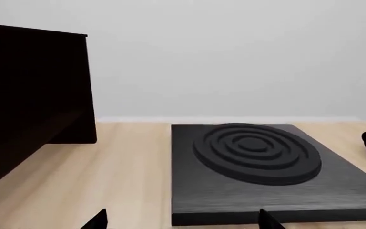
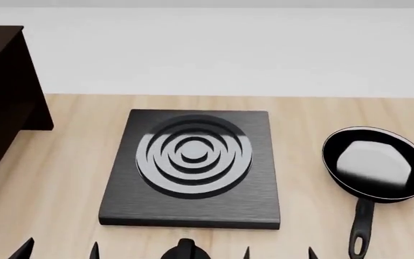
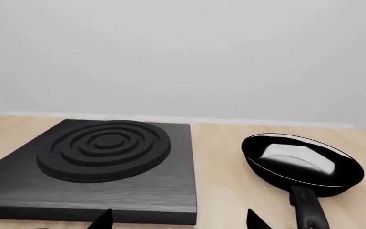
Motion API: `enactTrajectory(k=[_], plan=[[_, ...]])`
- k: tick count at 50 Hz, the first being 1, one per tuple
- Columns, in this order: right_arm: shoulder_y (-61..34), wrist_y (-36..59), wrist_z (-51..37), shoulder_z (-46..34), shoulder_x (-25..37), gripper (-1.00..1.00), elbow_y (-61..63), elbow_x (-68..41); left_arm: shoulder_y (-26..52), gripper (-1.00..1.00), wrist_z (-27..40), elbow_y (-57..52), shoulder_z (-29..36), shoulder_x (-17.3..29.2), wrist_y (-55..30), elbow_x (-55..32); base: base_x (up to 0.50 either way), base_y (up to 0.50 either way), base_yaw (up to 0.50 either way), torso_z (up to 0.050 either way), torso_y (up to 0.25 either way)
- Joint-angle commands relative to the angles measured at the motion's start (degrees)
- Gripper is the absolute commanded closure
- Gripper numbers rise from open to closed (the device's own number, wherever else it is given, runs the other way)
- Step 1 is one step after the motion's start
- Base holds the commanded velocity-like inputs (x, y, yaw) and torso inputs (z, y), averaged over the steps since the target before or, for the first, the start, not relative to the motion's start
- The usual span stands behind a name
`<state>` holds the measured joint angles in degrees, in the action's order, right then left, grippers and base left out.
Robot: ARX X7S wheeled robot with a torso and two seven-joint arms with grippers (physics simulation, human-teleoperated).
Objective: Put the frying pan on the cabinet shelf.
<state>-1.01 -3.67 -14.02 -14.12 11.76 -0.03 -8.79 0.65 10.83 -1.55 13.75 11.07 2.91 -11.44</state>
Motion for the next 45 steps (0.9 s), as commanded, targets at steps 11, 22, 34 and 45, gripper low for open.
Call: enactTrajectory(k=[11,22,34,45], plan=[[-0.22,-2.23,0.36,-0.23,0.03,-1.0,-1.64,-1.4,0.56,-1.0,1.24,1.09,0.77,0.41,-0.31,0.62,0.0,0.0,0.0,0.0,0.0],[0.64,2.97,-2.8,2.15,1.37,-1.0,5.27,-3.21,0.74,-1.0,5.93,-6.03,0.52,1.9,-6.78,3.87,0.0,0.0,0.0,0.0,0.0],[-0.35,20.82,-7.73,4.95,5.37,-1.0,23.56,-6.7,4.4,-1.0,7.71,-23.61,-1.03,4.58,-27.35,-1.37,0.0,0.0,0.0,0.0,0.0],[-4.57,33.26,-9.4,8.72,8.05,-1.0,26.52,-11.95,13.54,-1.0,8.72,-24.84,-2.03,4.68,-41.13,-5.23,0.0,0.0,0.0,0.0,0.0]])
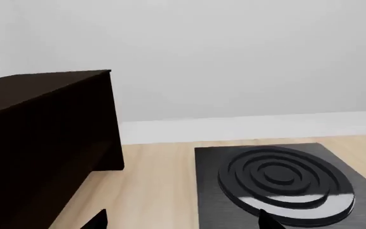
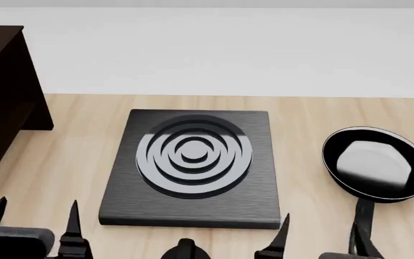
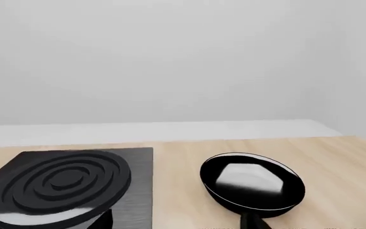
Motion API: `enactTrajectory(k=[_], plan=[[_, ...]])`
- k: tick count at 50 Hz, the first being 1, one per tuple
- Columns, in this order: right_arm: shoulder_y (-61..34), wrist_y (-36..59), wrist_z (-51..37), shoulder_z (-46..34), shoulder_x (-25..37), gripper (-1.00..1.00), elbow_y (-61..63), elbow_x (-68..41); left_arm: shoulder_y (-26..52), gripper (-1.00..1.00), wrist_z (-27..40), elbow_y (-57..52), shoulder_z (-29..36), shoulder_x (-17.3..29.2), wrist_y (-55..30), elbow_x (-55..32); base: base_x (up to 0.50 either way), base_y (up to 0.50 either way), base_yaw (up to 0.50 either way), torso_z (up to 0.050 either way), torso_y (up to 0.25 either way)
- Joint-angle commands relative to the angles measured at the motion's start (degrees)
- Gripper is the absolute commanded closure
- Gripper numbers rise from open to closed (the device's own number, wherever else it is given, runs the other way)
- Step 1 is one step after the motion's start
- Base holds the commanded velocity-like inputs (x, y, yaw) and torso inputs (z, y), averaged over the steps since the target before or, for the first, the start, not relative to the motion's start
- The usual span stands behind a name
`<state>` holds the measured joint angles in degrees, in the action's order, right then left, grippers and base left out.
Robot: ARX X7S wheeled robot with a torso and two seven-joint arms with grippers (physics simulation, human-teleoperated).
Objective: Put the frying pan on the cabinet shelf.
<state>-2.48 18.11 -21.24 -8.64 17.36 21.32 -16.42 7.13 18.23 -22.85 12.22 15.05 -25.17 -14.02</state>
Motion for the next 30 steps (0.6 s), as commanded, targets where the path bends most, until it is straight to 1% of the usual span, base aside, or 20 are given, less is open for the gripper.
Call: enactTrajectory(k=[1,3,4,5,9,11,14,16,20,25,30], plan=[[-3.92,13.44,-2.3,3.48,2.82,-1.0,5.29,-5.02,8.4,-1.0,0.62,-2.35,-0.29,0.74,-13.53,-3.02,0.0,0.0,0.0,0.0,0.0],[-5.52,17.02,-2.88,4.1,3.25,-1.0,5.1,-6.22,10.62,-1.0,1.22,-0.04,-2.35,-0.73,-14.88,-4.67,0.0,0.0,0.0,0.0,0.0],[-6.62,19.15,-3.2,4.14,3.62,-1.0,4.93,-6.63,11.63,-1.0,1.07,0.82,-1.82,-0.56,-15.64,-4.47,0.0,0.0,0.0,0.0,0.0],[-7.85,21.07,-3.52,4.38,3.94,-1.0,4.94,-7.12,12.36,-1.0,0.66,1.77,-1.15,-0.41,-14.68,-3.85,0.0,0.0,0.0,0.0,0.0],[-11.07,26.53,-4.52,6.11,4.36,-1.0,4.18,-9.35,14.27,-1.0,0.17,3.6,-0.98,-0.7,-16.06,-4.55,0.0,0.0,0.0,0.0,0.0],[-12.12,25.73,-4.14,6.84,4.09,-1.0,2.46,-9.62,15.02,-1.0,0.06,5.0,-0.19,-0.6,-15.53,-3.8,0.0,0.0,0.0,0.0,0.0],[-15.27,29.59,-4.42,5.86,4.67,-1.0,-0.62,-9.72,15.84,-1.0,0.14,5.92,0.27,-0.62,-16.27,-3.65,0.0,0.0,0.0,0.0,0.0],[-16.77,30.52,-5.1,7.25,4.04,-1.0,-2.21,-10.44,15.96,-1.0,-0.3,5.54,1.28,-0.08,-16.31,-3.26,0.0,0.0,0.0,0.0,0.0],[-19.09,32.63,-4.66,6.33,4.15,-1.0,-6.26,-10.51,15.04,-1.0,-0.01,5.5,1.8,0.36,-16.47,-2.86,0.0,0.0,0.0,0.0,0.0],[-20.29,33.01,-3.72,6.53,4.15,-1.0,-10.97,-10.82,15.05,-1.0,0.33,5.67,0.43,0.27,-16.42,-3.64,0.0,0.0,0.0,0.0,0.0],[-20.89,32.03,-2.54,6.95,4.27,-1.0,-14.67,-10.96,14.68,-1.0,0.16,6.23,1.06,0.5,-15.5,-3.24,0.0,0.0,0.0,0.0,0.0]])
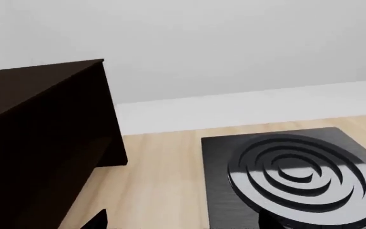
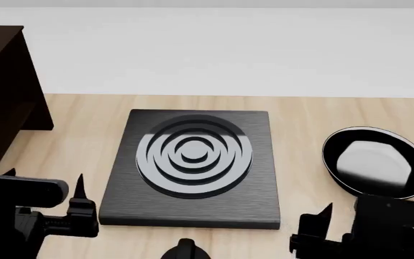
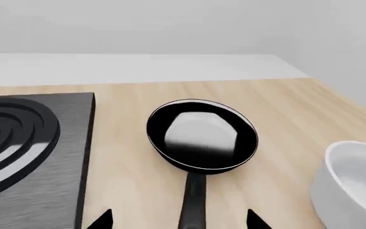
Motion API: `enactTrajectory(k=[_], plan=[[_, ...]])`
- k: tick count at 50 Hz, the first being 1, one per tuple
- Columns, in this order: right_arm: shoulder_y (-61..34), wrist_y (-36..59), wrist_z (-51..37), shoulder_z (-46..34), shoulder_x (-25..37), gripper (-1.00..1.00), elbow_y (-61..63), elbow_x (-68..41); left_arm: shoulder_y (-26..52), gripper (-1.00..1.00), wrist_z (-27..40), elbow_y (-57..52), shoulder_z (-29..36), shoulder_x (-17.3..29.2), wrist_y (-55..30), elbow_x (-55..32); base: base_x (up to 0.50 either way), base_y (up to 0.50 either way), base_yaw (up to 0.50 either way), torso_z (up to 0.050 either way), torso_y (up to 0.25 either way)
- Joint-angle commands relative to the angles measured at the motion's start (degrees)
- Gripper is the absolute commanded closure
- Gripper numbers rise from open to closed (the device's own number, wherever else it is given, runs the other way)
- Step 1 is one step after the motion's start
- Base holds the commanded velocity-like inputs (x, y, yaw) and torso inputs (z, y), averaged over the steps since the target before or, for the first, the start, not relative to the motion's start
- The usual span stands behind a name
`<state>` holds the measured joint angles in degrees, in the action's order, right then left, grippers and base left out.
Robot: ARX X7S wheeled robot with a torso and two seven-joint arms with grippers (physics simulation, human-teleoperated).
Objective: Put the frying pan on the cabinet shelf.
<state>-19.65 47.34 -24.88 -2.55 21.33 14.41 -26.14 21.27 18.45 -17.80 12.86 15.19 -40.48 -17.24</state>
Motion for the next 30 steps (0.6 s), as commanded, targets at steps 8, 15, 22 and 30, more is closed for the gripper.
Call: enactTrajectory(k=[8,15,22,30], plan=[[-6.49,4.58,1.65,1.04,0.82,-1.0,-11.75,-1.68,-0.52,-1.0,-0.19,0.54,-0.35,0.66,-0.18,-1.02,0.0,0.0,0.0,0.0,0.0],[-7.76,5.05,1.97,1.05,0.41,-1.0,-15.04,-1.9,-0.53,-1.0,0.46,-1.32,-1.42,0.76,-2.01,-2.27,0.0,0.0,0.0,0.0,0.0],[-6.64,1.53,2.58,2.06,0.17,-1.0,-19.76,-1.17,-0.87,-1.0,0.36,-0.72,-1.33,0.85,-1.34,-2.33,0.0,0.0,0.0,0.0,0.0],[-6.88,-0.58,3.77,1.94,-0.08,-1.0,-24.18,-0.73,-0.7,-1.0,0.0,0.02,-1.04,0.97,-1.03,-2.56,0.0,0.0,0.0,0.0,0.0]])
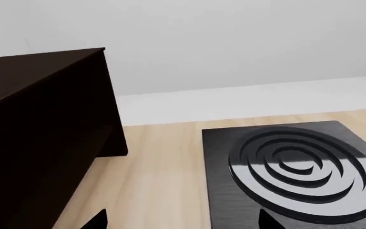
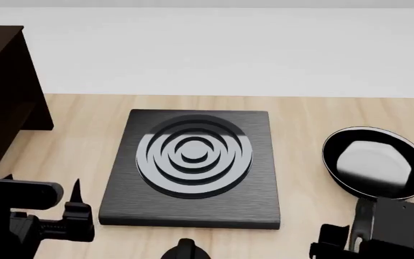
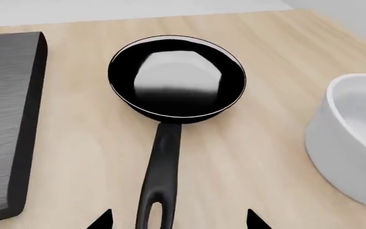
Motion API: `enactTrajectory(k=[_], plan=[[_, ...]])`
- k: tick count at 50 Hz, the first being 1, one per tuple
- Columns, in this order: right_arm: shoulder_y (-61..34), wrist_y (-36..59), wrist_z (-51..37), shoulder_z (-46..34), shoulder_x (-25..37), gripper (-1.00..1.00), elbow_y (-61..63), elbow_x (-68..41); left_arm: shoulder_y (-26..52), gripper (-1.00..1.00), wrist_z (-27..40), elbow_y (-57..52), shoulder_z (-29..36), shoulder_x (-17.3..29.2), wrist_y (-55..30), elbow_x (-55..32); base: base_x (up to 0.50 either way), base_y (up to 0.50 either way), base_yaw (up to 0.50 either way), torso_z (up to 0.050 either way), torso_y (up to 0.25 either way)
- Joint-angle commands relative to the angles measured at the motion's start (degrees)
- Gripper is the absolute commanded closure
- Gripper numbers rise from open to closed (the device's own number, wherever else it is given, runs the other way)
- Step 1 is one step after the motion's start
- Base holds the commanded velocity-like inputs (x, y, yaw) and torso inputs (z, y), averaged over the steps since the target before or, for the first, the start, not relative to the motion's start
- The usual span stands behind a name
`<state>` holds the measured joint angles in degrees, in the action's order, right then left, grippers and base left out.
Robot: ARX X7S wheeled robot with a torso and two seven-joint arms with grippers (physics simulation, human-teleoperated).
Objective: Put the frying pan on the cabinet shelf.
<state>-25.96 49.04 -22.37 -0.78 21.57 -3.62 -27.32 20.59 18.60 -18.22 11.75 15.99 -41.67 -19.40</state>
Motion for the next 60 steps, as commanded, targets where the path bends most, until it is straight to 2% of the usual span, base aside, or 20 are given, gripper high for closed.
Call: enactTrajectory(k=[1,29,40,52,57,60], plan=[[-1.04,-2.46,1.55,-0.25,-0.39,-1.0,-7.08,0.69,-0.05,-1.0,-0.2,0.46,0.17,0.19,0.24,-0.4,0.0,0.0,0.0,0.0,0.0],[-15.18,0.77,6.47,-3.6,-0.9,-1.0,-21.48,0.51,-0.93,-1.0,0.24,1.55,-0.36,0.0,2.41,-1.11,0.0,0.0,0.0,0.0,0.0],[-23.62,-1.21,10.0,-6.14,-1.17,-1.0,-35.73,2.78,-1.35,-1.0,0.49,1.06,-0.28,0.17,2.3,-1.51,0.0,0.0,0.0,0.0,0.0],[-31.71,-9.75,14.77,-8.75,-3.56,-1.0,-56.62,6.14,-1.38,-1.0,0.73,0.73,0.0,0.37,1.83,-1.88,0.0,0.0,0.0,0.0,0.0],[-35.86,-16.85,17.36,-9.79,-5.06,-1.0,-70.33,8.1,-1.43,-1.0,0.88,0.77,-0.09,0.45,1.74,-2.06,0.0,0.0,0.0,0.0,0.0],[-35.6,-16.86,17.57,-9.26,-5.22,-1.0,-71.18,8.53,-1.43,-1.0,0.95,0.81,-0.06,0.49,1.69,-2.13,0.0,0.0,0.0,0.0,0.0]])
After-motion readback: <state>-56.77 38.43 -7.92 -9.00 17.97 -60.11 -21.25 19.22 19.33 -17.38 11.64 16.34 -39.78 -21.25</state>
